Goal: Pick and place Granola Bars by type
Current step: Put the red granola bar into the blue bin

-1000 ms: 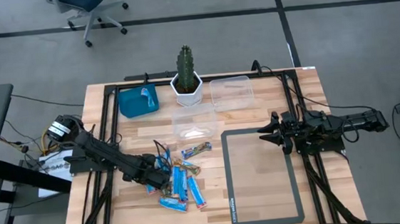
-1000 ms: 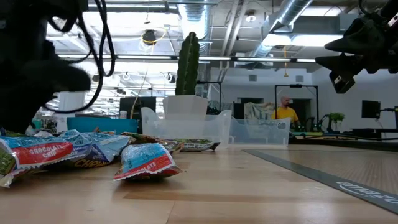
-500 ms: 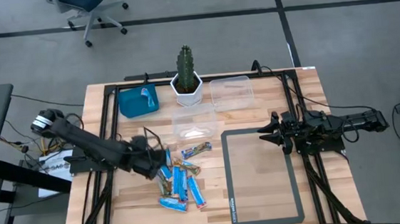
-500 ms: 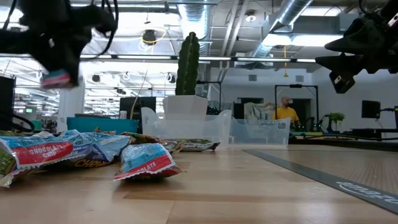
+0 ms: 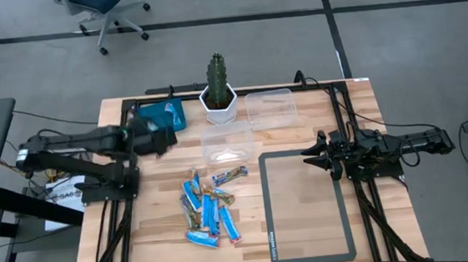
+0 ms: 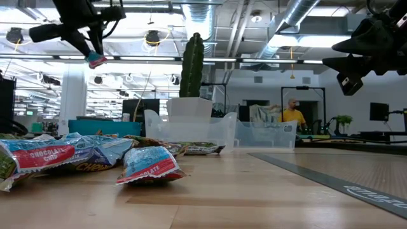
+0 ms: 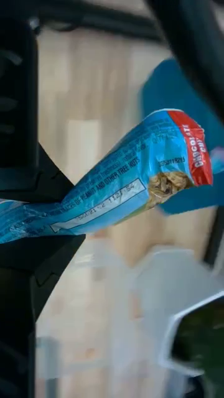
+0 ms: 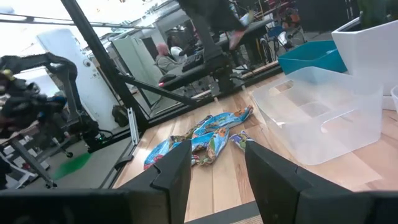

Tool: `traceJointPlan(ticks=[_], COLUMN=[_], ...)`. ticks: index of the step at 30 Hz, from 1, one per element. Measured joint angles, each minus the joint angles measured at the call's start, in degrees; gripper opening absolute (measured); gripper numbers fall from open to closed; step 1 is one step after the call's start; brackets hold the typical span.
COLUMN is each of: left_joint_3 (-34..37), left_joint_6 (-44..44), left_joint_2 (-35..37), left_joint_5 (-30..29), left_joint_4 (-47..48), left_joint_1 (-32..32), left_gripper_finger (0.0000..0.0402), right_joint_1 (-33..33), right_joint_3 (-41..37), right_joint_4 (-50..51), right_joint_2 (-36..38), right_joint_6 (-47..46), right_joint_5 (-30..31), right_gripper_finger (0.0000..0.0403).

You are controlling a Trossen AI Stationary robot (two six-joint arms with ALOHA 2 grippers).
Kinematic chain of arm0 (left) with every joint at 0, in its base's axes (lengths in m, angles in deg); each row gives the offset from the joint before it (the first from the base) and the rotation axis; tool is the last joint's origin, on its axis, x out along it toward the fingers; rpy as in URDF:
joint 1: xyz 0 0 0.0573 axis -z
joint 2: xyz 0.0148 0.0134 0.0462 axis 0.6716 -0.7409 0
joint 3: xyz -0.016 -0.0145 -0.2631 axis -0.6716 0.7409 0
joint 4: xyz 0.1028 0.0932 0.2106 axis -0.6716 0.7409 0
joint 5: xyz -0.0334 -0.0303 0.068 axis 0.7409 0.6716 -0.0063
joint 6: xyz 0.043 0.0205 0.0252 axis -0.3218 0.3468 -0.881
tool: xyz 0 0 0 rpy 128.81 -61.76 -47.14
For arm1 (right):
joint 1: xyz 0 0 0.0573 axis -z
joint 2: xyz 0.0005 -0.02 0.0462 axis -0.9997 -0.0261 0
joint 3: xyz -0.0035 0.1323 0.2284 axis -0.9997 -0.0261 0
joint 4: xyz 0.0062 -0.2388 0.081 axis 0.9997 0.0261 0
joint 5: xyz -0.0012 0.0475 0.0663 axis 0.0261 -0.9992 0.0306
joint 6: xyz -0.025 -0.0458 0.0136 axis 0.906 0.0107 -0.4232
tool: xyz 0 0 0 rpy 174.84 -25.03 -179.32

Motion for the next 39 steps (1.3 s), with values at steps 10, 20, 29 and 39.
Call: traceJointPlan(ticks=[10, 20, 29, 39], left_joint_3=[0.00, 0.00, 0.00, 0.00], left_joint_6=[-23.95, -43.62, -50.99, -57.15], left_joint_2=[-0.21, -9.40, -17.33, -23.29], left_joint_5=[3.41, 12.01, 14.97, 16.81], left_joint_4=[-5.79, -17.79, -18.30, -19.50], left_joint_1=[-22.27, -38.17, -45.07, -48.04], left_gripper_finger=[0.0068, 0.0068, 0.0068, 0.0068], right_joint_1=[0.01, -0.01, -0.01, -0.01], right_joint_3=[-0.01, -0.01, -0.01, 0.00], right_joint_4=[0.00, 0.00, 0.00, 0.00], right_joint_2=[0.00, 0.00, 0.00, -0.01], right_joint_6=[0.00, 0.00, 0.00, 0.00], right_joint_5=[0.00, 0.00, 0.00, 0.01], right_gripper_finger=[0.0143, 0.0141, 0.0143, 0.0144])
